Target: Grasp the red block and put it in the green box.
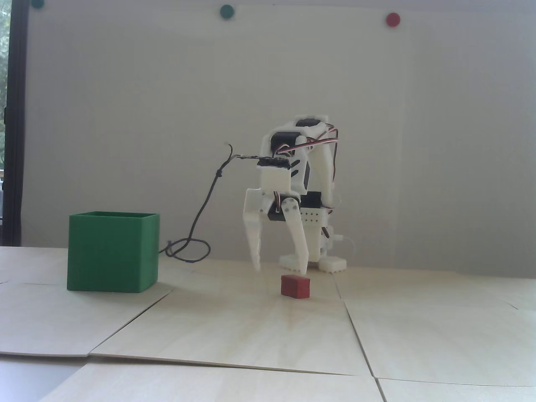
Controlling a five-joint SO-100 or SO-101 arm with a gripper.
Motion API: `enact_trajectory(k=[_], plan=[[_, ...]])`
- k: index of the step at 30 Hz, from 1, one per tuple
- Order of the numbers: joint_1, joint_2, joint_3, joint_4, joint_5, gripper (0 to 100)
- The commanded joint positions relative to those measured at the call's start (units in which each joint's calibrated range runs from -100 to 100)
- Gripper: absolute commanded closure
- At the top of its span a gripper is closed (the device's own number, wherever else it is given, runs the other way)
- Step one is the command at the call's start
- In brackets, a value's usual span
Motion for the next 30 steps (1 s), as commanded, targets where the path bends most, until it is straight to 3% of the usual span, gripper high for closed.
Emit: enact_trajectory(k=[1, 6, 21, 30], plan=[[-1.84, -1.87, -3.95, -0.78, 4.60, 73], [-3.85, -1.79, -4.04, -0.95, 7.36, 74], [-8.67, -1.16, -3.86, -0.19, 7.41, 73], [-6.50, -0.85, -3.95, -0.87, 7.41, 73]])
